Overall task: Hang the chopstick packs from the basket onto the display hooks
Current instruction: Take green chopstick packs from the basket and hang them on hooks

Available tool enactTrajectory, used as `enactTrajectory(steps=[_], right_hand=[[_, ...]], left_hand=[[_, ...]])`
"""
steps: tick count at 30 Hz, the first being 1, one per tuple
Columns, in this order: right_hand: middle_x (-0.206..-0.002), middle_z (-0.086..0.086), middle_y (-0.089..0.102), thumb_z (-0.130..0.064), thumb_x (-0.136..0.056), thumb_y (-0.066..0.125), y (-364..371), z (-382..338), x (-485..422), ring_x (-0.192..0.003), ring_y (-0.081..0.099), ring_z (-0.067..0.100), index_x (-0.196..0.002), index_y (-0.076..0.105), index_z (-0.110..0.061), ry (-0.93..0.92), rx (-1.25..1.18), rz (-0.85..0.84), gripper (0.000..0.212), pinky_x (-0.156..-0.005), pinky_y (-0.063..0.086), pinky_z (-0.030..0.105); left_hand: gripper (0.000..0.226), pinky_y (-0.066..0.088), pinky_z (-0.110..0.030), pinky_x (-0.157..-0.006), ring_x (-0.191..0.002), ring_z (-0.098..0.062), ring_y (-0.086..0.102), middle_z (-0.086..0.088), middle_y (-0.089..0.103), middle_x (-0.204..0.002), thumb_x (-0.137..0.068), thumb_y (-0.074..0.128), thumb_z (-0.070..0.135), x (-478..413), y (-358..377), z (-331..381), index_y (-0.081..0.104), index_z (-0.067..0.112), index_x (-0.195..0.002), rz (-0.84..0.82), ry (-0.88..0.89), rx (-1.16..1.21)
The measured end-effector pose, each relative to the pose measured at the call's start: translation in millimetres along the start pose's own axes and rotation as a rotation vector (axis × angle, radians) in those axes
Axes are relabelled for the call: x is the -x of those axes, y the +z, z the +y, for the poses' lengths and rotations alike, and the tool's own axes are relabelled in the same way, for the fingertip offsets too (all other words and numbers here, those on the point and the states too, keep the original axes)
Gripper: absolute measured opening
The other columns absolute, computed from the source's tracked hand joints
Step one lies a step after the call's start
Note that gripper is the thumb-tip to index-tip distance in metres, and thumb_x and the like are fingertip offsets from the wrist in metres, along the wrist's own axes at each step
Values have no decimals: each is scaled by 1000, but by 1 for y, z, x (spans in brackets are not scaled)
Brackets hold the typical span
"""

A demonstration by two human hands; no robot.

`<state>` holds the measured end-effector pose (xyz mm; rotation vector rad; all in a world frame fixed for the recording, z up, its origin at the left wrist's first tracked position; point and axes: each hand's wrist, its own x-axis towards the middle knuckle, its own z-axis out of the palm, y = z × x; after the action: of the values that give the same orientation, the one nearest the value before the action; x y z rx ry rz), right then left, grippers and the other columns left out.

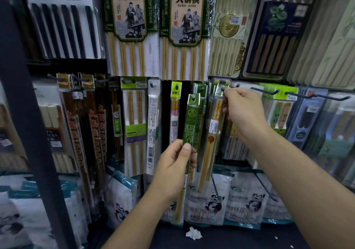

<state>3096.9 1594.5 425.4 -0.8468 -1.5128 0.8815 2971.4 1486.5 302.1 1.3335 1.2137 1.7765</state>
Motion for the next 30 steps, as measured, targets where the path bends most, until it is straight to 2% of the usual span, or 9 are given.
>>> enactTrajectory(steps=[4, 7, 9, 11, 14, 17, 21, 27, 30], right_hand=[[-71, 7, 38, -22, -98, 49, -1, 2, -4, -67, 34, 21, -73, 53, -5, -18, 61, -1, 31, -48, 35, 19], [-66, 9, 35, -19, -94, 52, -2, 6, -3, -63, 39, 21, -73, 45, 7, -50, 126, 24, 35, -49, 39, 13], [-62, 15, 46, -21, -93, 57, -3, 11, -1, -61, 49, 23, -72, 53, 4, -61, 159, 58, 33, -59, 50, 19], [-65, 2, 62, -27, -93, 62, -6, 16, 3, -65, 60, 16, -75, 64, -9, -60, 166, 104, 25, -67, 53, 30], [-64, -7, 63, -33, -98, 61, -8, 19, 14, -61, 57, 6, -77, 69, -13, -50, 72, 42, 30, -62, 48, 23], [-70, -3, 70, -28, -100, 61, -7, 18, 25, -62, 59, 6, -73, 73, -20, -51, -85, -111, 31, -50, 43, 13], [-64, -4, 64, -16, -99, 61, -10, 9, 26, -62, 57, 11, -65, 71, -23, -59, -140, -125, 36, -47, 38, 18], [-62, -6, 57, -30, -101, 59, -18, -1, 21, -59, 54, 10, -64, 63, -24, -45, -298, -122, 37, -45, 35, 22], [-67, -5, 61, -34, -96, 55, -20, -2, 18, -62, 56, 12, -74, 65, -21, -28, -364, -128, 28, -45, 38, 24]], left_hand=[[26, 52, -26, -67, -73, -11, 59, 5, 62, -76, -108, 46, 22, 0, 0, 0, 63, 10, -92, -15, 3, -6], [25, 52, -26, -65, -72, -10, 59, 6, 62, -75, -108, 47, 21, -1, 1, -1, 64, 9, -94, -22, 17, -13], [24, 53, -25, -65, -72, -9, 59, 7, 62, -75, -108, 47, 21, -1, 0, -2, 66, 10, -98, -31, 30, -31], [21, 54, -26, -66, -73, -10, 59, 7, 62, -76, -108, 48, 19, -1, 0, -2, 67, 16, -102, -42, 49, -41], [27, 56, -29, -70, -74, -11, 61, 8, 63, -76, -107, 50, 17, -3, 1, 0, 68, 35, -97, -64, 74, -45], [21, 57, -28, -74, -76, -10, 63, 8, 65, -76, -107, 53, 19, -8, 4, 1, 67, 33, -99, -86, 88, -82], [18, 57, -31, -74, -75, -11, 65, 7, 67, -76, -106, 54, 21, -14, 13, 5, 66, 33, -99, -113, 106, -110], [9, 58, -47, -89, -93, -24, 66, 0, 68, -91, -98, 59, 43, -27, 26, 11, 67, 41, -102, -94, 105, -178], [15, 55, -36, -88, -92, -11, 65, 8, 67, -92, -98, 60, 45, -33, 31, 13, 64, 59, -99, -86, 117, -196]])
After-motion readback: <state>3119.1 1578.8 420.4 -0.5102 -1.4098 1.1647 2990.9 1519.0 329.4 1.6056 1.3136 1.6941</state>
